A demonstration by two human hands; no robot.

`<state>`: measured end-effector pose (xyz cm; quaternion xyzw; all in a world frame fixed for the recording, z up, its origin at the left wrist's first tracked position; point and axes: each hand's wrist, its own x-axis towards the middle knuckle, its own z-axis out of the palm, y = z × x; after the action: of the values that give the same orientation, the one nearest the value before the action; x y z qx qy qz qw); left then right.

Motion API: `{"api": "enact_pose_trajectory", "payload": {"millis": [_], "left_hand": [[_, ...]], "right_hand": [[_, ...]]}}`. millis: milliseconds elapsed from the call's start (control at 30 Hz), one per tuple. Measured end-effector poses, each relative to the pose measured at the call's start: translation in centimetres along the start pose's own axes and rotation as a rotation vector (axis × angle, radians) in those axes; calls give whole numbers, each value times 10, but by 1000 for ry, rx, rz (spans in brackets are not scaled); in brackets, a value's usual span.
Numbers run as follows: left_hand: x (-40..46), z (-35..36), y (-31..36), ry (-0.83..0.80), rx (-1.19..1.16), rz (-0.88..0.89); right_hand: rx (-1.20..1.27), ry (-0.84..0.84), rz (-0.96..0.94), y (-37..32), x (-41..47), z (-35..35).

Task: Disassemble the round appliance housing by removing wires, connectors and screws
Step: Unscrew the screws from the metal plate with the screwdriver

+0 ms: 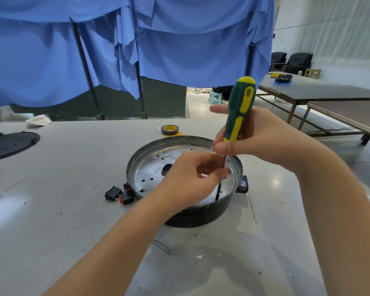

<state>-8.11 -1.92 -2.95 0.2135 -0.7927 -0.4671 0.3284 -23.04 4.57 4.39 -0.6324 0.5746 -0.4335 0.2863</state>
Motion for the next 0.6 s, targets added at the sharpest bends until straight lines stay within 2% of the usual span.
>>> {"api": "enact_pose_trajectory", "payload": {"millis": [100,400,600], "left_hand": [[-1,0,-1,-51,-60,-58],[2,-3,-3,106,47,-41],[4,-3,-4,84,46,-20]], "right_hand": [[24,-3,16,0,0,2],[9,62,1,-2,1,4],[65,118,-38,3,3,3]]}}
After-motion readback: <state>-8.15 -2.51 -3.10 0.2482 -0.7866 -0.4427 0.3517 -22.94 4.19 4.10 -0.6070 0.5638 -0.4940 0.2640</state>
